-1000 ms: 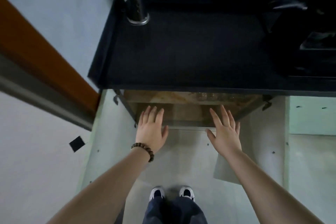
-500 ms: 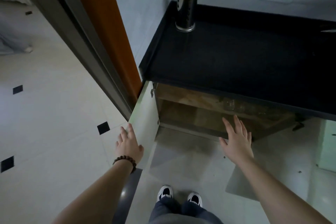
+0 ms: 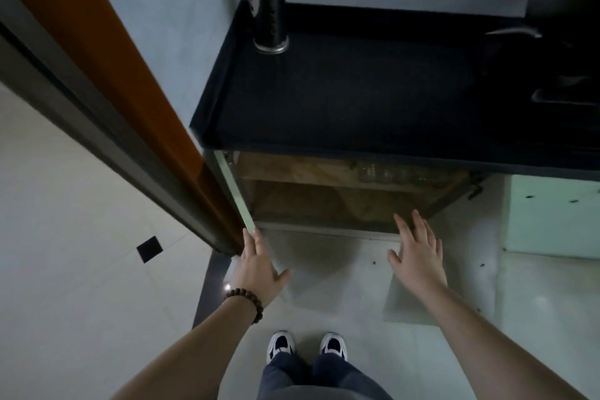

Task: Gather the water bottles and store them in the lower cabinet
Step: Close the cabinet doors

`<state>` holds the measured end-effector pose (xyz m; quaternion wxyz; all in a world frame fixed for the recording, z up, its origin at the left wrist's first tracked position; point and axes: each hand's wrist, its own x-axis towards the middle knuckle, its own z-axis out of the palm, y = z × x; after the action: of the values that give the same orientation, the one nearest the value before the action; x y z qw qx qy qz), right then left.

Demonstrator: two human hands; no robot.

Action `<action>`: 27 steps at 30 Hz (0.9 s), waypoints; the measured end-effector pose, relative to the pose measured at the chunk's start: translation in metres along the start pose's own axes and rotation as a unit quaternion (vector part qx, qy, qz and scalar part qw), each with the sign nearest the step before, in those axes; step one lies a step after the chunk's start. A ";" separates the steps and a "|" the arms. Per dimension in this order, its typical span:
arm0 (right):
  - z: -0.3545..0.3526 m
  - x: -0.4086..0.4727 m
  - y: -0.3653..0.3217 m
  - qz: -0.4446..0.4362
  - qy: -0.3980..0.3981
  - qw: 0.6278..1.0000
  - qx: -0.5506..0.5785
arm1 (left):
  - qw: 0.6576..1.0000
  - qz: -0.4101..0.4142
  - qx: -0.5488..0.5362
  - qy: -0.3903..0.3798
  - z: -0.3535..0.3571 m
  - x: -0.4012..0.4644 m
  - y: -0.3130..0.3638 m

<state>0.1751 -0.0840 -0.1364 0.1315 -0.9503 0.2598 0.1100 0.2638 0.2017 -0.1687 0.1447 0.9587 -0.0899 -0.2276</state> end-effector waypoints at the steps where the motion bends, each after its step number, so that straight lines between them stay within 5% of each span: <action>1: -0.002 -0.004 0.010 0.016 0.003 1.000 0.004 | 1.000 0.005 0.001 -0.002 0.002 0.004 0.010; 15: 0.014 -0.067 0.116 0.255 0.001 0.957 0.135 | 0.998 0.042 -0.034 0.015 0.021 0.036 0.065; 21: 0.018 -0.062 0.097 0.246 0.021 0.952 0.183 | 0.997 0.039 -0.061 0.032 0.025 0.042 0.078; 27: 0.024 -0.034 0.053 0.143 -0.032 0.970 0.194 | 0.992 0.035 -0.113 0.035 0.028 0.054 0.089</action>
<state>0.1152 -0.1050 -0.1594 0.3048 -0.8553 0.4054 0.1056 0.2888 0.0987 -0.1863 0.2631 0.9398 -0.0918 -0.1976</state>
